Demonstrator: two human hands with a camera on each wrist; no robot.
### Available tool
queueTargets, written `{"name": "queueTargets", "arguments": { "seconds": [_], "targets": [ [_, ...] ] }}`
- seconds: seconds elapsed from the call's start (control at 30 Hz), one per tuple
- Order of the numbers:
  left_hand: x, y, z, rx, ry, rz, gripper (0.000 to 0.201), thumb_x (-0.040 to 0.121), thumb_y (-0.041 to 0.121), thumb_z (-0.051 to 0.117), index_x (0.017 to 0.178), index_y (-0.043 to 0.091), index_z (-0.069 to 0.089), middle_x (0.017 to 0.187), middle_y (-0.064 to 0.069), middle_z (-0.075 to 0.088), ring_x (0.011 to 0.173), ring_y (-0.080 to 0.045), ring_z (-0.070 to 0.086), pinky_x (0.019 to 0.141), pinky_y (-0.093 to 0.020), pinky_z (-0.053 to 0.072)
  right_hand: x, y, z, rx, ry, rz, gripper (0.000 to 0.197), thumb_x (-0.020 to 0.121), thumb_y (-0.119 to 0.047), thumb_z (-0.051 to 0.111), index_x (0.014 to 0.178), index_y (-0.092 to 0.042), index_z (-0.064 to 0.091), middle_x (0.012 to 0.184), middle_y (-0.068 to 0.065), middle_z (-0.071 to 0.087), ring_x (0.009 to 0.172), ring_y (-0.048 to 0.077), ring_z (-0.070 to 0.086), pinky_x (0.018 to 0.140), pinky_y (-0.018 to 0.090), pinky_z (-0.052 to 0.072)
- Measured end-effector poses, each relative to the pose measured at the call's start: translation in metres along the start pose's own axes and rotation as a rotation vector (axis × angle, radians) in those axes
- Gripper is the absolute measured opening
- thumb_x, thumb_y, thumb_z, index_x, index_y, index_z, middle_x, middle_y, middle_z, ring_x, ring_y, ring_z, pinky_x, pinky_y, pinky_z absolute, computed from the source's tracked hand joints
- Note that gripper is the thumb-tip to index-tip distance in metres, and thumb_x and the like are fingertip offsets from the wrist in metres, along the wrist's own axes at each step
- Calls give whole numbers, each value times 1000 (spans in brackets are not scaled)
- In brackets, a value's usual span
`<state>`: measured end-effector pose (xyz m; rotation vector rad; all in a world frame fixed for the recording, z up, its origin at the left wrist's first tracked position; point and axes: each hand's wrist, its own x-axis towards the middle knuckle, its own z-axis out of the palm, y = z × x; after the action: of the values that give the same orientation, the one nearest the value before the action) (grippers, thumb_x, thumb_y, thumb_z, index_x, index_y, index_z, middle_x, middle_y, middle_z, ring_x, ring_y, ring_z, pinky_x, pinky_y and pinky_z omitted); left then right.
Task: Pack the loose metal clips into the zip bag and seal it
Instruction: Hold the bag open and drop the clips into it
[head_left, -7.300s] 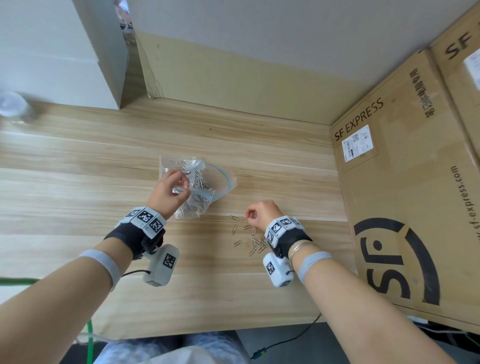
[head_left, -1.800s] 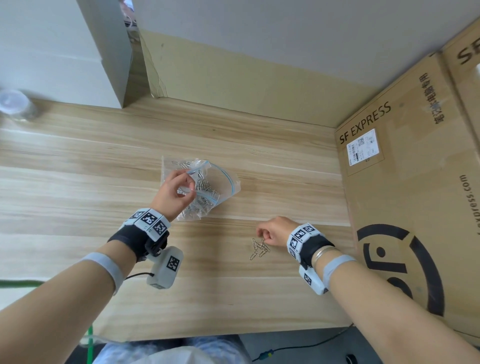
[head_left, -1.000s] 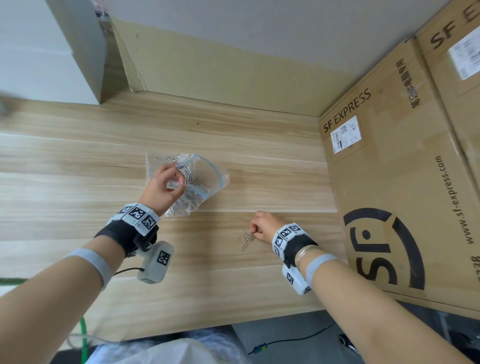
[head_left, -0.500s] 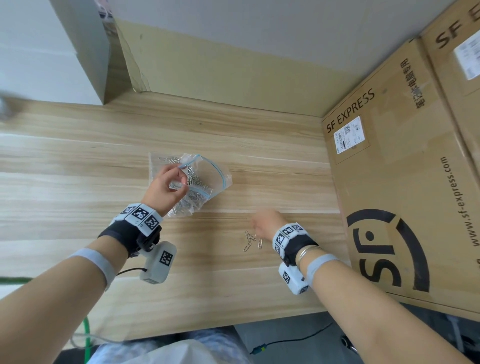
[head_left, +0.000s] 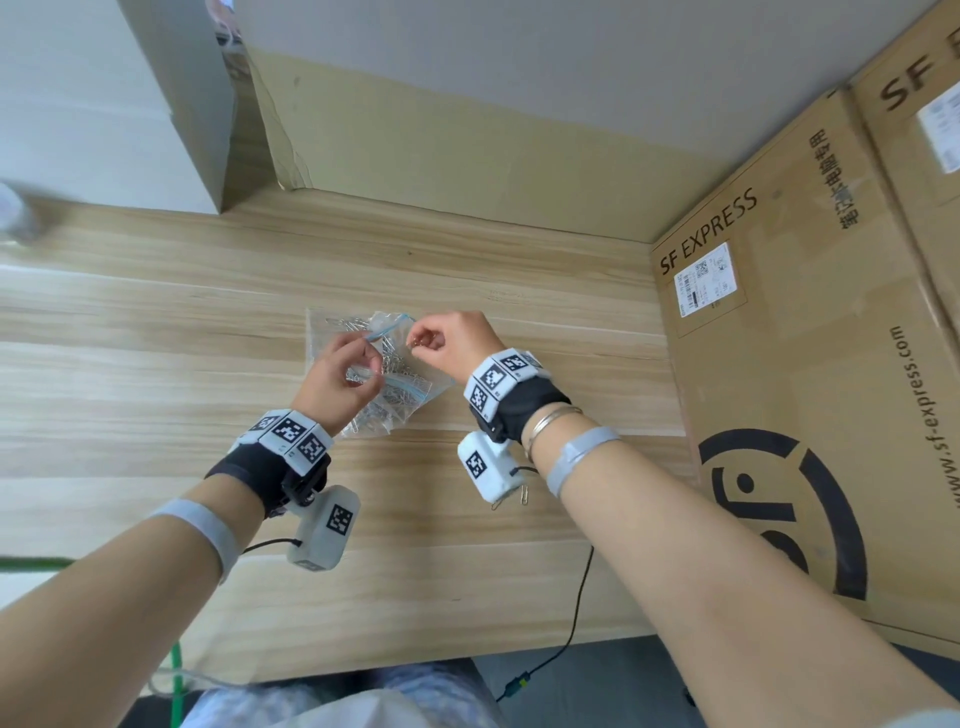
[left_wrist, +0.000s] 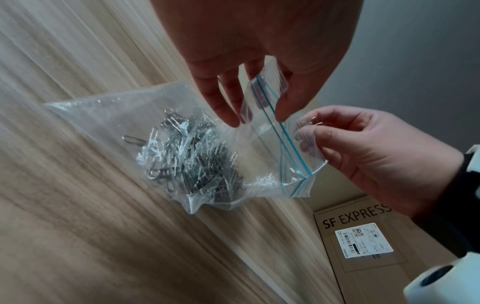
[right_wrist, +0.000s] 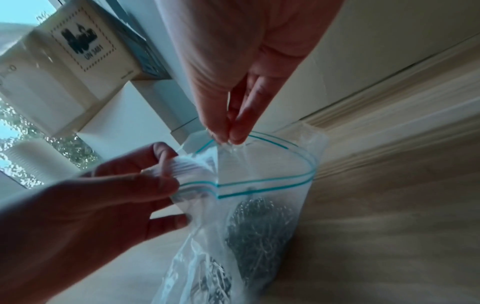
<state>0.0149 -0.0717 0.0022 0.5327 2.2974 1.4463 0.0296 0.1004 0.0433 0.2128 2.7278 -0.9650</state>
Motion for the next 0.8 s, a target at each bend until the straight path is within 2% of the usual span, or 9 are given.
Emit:
{"name": "queueTargets", "arguments": {
  "seconds": [0.07,0.13,0.23,0.3,0.37,0.43,0.53,0.67,0.8],
  "targets": [
    [0,0,-1,5,9,-1,34,79,-2,59,67,26,45,116,-3,43,93,-16,50,87,-24,38,0,3,-1,39,-46,46,21,75,-15,73,96,-15,72,92,2,73,76,8,62,82,17,46],
    [-1,0,-1,4,13,-6,33,80,-2,59,66,25,45,116,-2,43,93,-16,50,86,-24,37,-3,5,-9,88,-1,58,22,77,-17,71,99,-16,72,96,1,73,80,10,65,85,18,48],
    [-2,-2,-2,-5,9,-24,32,80,-2,58,66,24,45,116,-1,43,94,-17,50,86,-25,37,-7,19,-24,111,109,93,16,84,-17,64,98,-14,70,92,1,72,69,8,63,75,20,54],
    [-2,-3,-3,-7,13,-29,32,79,-2,59,66,24,45,116,-1,44,94,-17,50,87,-25,36,-12,38,-30,59,109,153,14,85,-18,62,97,-14,68,92,1,71,69,8,62,73,21,54],
    [-2,-4,-3,-10,19,-25,33,79,-2,59,66,25,45,116,-1,44,95,-16,50,87,-24,36,-24,61,-29,-74,-27,204,12,85,-18,62,95,-17,67,96,0,70,77,9,61,80,22,51],
    [-2,-5,-3,-14,18,-21,33,79,-2,59,67,26,45,115,-1,44,93,-17,52,86,-26,38,-42,80,-22,-236,-274,227,12,84,-17,63,95,-19,66,99,-1,68,87,11,60,89,26,50],
    [-2,-6,-2,-12,16,-18,32,79,-1,59,67,26,46,114,-1,45,91,-17,53,87,-29,42,-67,99,-9,-398,-563,201,15,80,-16,67,94,-21,66,97,-5,66,90,13,61,90,33,51],
    [-2,-5,-1,6,14,-21,32,80,-1,59,67,26,45,115,0,44,94,-15,50,86,-24,37,-83,111,2,-579,-733,62,22,71,-18,73,90,-23,62,90,-8,62,89,16,60,77,33,51],
    [-1,-3,0,25,9,-21,31,80,-1,59,68,24,45,114,-1,44,96,-15,48,85,-17,35,-94,115,8,-700,-821,-114,17,77,-20,68,93,-21,63,100,-7,61,93,17,58,75,33,49]
  ]
}}
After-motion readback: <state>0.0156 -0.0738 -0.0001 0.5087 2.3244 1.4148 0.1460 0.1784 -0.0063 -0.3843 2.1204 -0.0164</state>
